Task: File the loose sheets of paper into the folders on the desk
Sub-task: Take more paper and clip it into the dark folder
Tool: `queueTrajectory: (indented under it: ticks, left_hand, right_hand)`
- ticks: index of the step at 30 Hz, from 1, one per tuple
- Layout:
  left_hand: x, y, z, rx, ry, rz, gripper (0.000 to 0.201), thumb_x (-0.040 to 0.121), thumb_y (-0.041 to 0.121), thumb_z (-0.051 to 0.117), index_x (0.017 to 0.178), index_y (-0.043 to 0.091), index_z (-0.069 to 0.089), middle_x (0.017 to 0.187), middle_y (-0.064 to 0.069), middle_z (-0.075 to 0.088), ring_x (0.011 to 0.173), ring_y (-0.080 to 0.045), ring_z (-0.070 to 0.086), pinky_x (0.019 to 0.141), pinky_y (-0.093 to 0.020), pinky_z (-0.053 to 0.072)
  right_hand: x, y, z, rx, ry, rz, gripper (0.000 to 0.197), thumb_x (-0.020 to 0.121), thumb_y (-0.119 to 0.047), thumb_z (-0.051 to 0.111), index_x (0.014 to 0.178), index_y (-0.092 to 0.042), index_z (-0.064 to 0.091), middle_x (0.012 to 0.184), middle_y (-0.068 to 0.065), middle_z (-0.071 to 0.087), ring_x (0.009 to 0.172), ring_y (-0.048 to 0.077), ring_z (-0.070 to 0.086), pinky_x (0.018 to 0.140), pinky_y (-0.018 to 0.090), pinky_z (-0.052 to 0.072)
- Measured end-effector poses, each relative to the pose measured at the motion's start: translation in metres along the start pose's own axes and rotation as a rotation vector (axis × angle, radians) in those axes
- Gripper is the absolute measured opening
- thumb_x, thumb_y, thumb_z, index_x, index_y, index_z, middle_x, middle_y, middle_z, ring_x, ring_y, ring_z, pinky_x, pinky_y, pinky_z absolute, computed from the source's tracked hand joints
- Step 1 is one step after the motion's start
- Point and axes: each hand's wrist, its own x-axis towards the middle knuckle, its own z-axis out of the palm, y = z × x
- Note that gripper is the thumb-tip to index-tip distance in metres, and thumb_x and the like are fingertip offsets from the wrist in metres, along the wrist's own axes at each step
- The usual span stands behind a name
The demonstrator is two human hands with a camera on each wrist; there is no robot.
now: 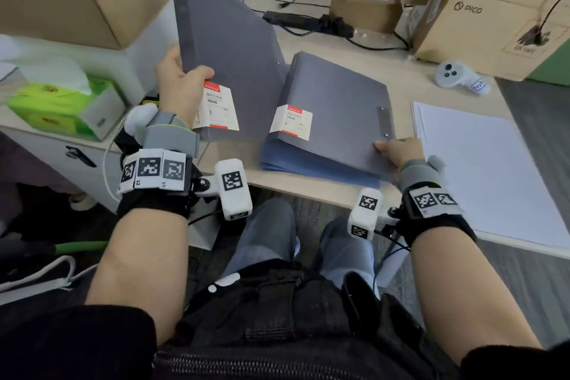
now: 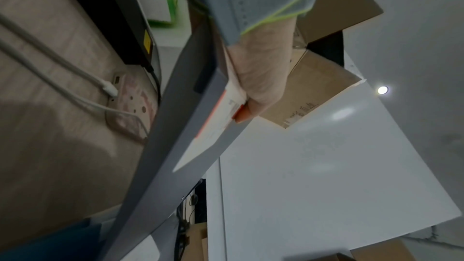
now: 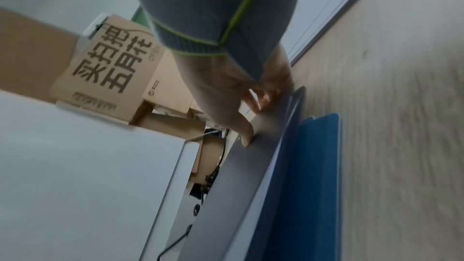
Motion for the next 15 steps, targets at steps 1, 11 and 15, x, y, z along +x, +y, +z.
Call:
queueTrajectory:
  ticks: [1,11,15]
  left_hand:
    - [-0.001,0.003,-0.004,-0.008,0.004,0.01,0.031,0.078,-0.006,0.053,0.105,0.008,0.057,0.084,0.007,0.068,0.06,-0.001,0.066,0.06,-0.019,0.053]
    - [-0.005,0.023,-0.045,-0.044,0.008,0.134,0.034,0.073,-0.006,0.053,0.104,0.007,0.058,0.081,0.013,0.07,0.07,-0.004,0.066,0.065,-0.021,0.053]
    - [-0.006,0.024,-0.053,-0.064,0.007,0.118,0.034,0.073,-0.005,0.054,0.103,0.009,0.061,0.08,0.013,0.072,0.073,-0.008,0.068,0.067,-0.023,0.054]
  right_hand:
    - [-0.004,-0.004,0.002,-0.038,0.021,-0.013,0.057,0.081,-0.022,0.069,0.128,0.002,0.047,0.125,0.017,0.059,0.113,0.034,0.058,0.098,0.04,0.047]
    - [-0.04,-0.049,0.04,-0.232,0.033,-0.367,0.054,0.082,-0.024,0.062,0.133,-0.016,0.051,0.146,0.01,0.04,0.138,0.029,0.029,0.115,0.043,0.026]
    - [-0.063,-0.071,0.069,0.01,-0.261,-0.545,0.044,0.091,-0.028,0.058,0.129,-0.006,0.055,0.13,0.009,0.059,0.12,0.02,0.054,0.104,0.031,0.042]
